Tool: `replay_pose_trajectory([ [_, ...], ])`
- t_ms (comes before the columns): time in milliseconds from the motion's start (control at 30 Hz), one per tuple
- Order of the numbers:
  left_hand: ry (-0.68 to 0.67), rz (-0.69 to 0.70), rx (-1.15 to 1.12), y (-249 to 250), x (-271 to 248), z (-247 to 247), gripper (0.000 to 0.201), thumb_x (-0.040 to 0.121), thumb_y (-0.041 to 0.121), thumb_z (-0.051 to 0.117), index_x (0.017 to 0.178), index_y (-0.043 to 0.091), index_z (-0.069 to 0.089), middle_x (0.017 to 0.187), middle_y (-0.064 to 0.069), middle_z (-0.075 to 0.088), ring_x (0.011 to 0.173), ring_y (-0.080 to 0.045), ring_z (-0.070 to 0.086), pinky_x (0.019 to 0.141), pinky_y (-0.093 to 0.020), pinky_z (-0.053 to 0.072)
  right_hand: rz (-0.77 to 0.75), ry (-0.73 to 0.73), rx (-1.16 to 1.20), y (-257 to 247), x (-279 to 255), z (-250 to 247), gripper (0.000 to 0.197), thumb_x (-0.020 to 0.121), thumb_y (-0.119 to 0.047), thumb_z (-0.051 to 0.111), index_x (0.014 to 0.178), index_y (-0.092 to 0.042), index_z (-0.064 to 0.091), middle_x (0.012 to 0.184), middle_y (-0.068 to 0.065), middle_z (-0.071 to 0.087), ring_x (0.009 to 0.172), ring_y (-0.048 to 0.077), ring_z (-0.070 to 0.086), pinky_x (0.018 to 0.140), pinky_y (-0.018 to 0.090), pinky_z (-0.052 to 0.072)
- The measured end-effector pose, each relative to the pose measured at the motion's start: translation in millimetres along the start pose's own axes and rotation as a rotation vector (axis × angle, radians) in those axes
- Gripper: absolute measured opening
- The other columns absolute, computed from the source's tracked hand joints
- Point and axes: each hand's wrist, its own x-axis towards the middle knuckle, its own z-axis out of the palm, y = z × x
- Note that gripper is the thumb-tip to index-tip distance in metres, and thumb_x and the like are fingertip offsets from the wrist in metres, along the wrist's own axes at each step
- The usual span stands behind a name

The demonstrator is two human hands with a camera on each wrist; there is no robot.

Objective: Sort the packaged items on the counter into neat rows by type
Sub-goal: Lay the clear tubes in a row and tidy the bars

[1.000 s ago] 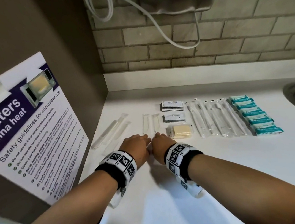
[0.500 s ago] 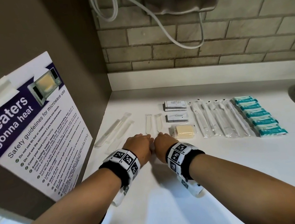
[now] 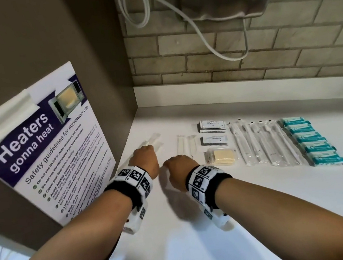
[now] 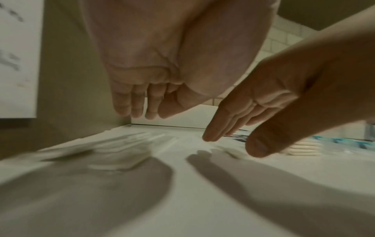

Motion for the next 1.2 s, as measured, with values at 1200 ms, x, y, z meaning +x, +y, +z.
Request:
replay_pose_trajectory([
  [1200, -0.048, 0.152, -0.085, -18, 8, -2, 0.023, 0.093, 0.020, 0.049, 0.106, 0.019, 0.068, 0.111, -0.006, 0.063, 0.103, -0.027, 0.062, 0.089, -0.037, 0.051, 0.021, 0.043, -0.025, 3, 47, -6, 0.042, 0.090, -0.022, 0.050, 0.130, -0.009, 0.047, 0.129, 0.012, 0.051, 0.123, 0.031, 0.048, 0.105, 0.037, 0.037],
])
